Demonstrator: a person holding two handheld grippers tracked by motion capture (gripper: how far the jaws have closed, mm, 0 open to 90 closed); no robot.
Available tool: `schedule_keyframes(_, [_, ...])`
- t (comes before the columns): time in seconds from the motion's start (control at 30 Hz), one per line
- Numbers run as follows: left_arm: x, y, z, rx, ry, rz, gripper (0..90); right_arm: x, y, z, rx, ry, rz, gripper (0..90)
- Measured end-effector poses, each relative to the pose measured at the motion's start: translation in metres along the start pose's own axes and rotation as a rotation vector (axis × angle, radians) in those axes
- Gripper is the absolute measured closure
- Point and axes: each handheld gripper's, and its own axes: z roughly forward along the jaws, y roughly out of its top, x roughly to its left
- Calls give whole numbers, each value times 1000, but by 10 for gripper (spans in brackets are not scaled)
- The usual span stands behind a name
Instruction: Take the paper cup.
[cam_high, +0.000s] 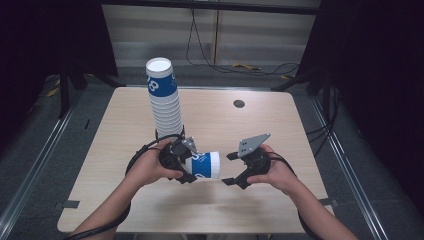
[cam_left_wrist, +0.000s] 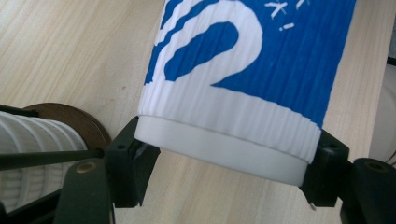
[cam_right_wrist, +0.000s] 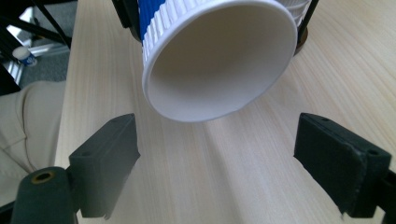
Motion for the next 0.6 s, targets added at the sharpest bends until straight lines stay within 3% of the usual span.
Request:
schedule_keyframes(0.23, [2, -5, 2, -39, -22, -16, 308, 0, -4, -1, -31, 8, 15, 132])
schedule_keyframes(0.3, [0, -7, 3, -78, -38, -57, 308, 1, -3, -2, -31, 4, 11, 132])
schedule_keyframes(0.33, [2, -7, 2, -62, -41, -28, 308, 1, -4, -3, -36, 6, 12, 132])
schedule_keyframes(0.4, [0, -9, 5, -88, -40, -66, 308, 1, -3, -3, -38, 6, 11, 132])
schedule_keyframes(0.53, [2, -12, 5, -89, -45, -51, 308, 1, -3, -4, -48, 10, 13, 132])
schedule_keyframes(0.6, [1, -14, 6, -112, -53, -67, 308, 2, -3, -4, -52, 11, 8, 132])
